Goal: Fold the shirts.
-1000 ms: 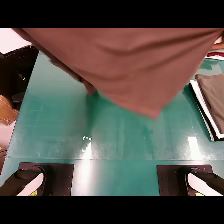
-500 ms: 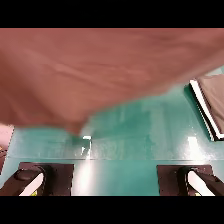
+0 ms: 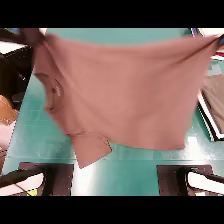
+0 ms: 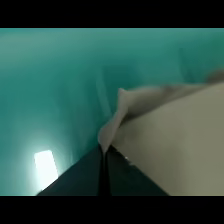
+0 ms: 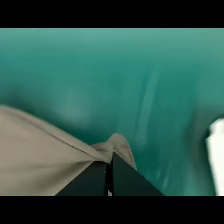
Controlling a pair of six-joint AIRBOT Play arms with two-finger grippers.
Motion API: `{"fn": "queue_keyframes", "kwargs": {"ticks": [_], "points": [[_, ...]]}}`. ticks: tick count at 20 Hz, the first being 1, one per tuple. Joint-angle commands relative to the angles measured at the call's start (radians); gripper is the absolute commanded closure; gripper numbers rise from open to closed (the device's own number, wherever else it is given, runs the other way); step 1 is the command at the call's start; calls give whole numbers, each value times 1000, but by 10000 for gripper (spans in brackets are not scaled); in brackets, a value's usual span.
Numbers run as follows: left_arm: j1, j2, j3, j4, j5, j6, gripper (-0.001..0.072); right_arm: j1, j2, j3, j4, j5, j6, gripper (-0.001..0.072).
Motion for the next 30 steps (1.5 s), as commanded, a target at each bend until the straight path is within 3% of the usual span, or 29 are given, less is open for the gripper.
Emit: {"fn": "queue_keyframes", "kwargs": {"ticks": [1, 2, 3, 4, 5, 6, 7, 8, 10, 12, 16, 22, 30], "points": [[1, -206, -75, 0, 37, 5, 677, 45, -201, -89, 6, -33, 0, 697], [1, -243, -74, 1, 63, 7, 578, 47, -248, -83, 8, -50, 0, 698], [1, -269, -74, 1, 103, 5, 305, 48, -287, -68, 8, -58, 0, 697], [1, -283, -74, 3, 141, 1, 220, 48, -323, -44, 8, -57, 0, 696], [6, -286, -74, 3, 166, 1, 219, 47, -350, -14, 8, -51, 1, 693], [15, -285, -69, 2, 167, 1, 219, 45, -373, 22, 9, -33, 1, 624], [30, -284, -55, 2, 136, 1, 219, 36, -385, 57, 10, -9, 1, 412], [52, -284, -35, 2, 71, 1, 219, 29, -387, 81, 26, 16, 0, 354], [108, -276, -17, -8, -119, 2, 220, 5, -351, 72, 80, 51, -11, 355], [154, -241, -76, -19, -212, 2, 221, -29, -272, -25, 148, 55, -35, 356], [166, -46, -447, -49, -159, 6, 228, -73, -58, -324, 271, 32, -79, 357], [166, 243, -1014, -220, -46, 27, 228, -79, 182, -598, 270, -71, -79, 356], [166, 284, -1196, -402, 132, 116, 228, -79, 306, -711, 270, -91, -79, 388]]}}
